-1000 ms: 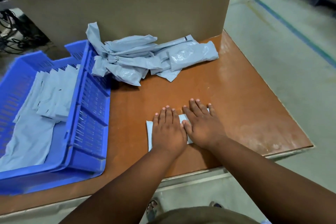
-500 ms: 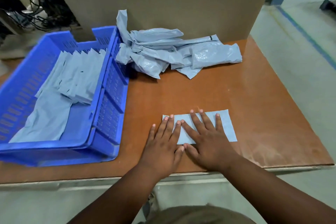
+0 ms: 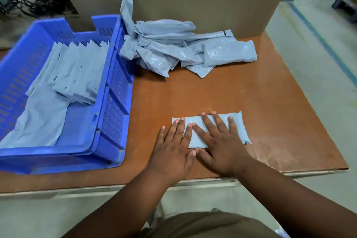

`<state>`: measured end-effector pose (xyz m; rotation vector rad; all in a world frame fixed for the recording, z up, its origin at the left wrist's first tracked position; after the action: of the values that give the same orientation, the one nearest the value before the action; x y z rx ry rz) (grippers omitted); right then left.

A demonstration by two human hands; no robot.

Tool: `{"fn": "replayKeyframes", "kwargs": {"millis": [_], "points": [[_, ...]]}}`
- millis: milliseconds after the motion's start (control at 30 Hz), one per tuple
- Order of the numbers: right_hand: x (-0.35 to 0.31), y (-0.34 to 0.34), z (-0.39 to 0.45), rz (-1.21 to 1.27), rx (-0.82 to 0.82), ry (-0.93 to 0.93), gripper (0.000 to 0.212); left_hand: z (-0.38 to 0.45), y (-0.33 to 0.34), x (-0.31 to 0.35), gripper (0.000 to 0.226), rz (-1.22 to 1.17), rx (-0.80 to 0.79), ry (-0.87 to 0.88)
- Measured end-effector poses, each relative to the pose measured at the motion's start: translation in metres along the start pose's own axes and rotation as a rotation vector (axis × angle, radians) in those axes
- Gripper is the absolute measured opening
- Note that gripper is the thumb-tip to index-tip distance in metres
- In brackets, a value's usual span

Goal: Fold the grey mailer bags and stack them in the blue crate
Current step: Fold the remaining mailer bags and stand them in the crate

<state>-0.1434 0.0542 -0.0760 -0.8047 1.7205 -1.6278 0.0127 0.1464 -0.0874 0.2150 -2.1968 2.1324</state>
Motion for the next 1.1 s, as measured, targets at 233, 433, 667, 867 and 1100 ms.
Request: {"fn": "replayKeyframes", "kwargs": {"millis": [233,433,667,867,1100], "points": [[0.006,-0.013,-0.007,0.004,-0.004,0.081,0.083,0.004,-0.013,0.006,0.079,0.014,-0.019,-0.006],[0.048,-0.028,-0.027,-0.061,0.033,0.105,0.084,0.030,-0.022,0.039,0.076,0.022,0.040,0.110],[0.069,-0.008,-0.034,0.009,-0.028,0.129,0.085,0.047,0.001,0.055,0.075,0.065,0.038,0.155],[0.072,0.000,-0.032,0.029,-0.046,0.117,0.086,0.047,0.004,0.054,0.074,0.074,0.024,0.175],[0.069,-0.007,-0.036,0.037,-0.058,0.124,0.084,0.045,0.004,0.056,0.073,0.064,-0.015,0.169]]}}
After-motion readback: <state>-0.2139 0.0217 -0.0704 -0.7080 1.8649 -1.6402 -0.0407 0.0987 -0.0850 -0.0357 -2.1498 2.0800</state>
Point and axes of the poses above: each hand's wrist, its own z-axis towards the middle knuckle, its own y-axis out of the palm, x = y × z, the point moved 5 cm from there along z, towards the middle knuckle, and after that the axes turned 3 degrees about -z, right-handed, at the moved point
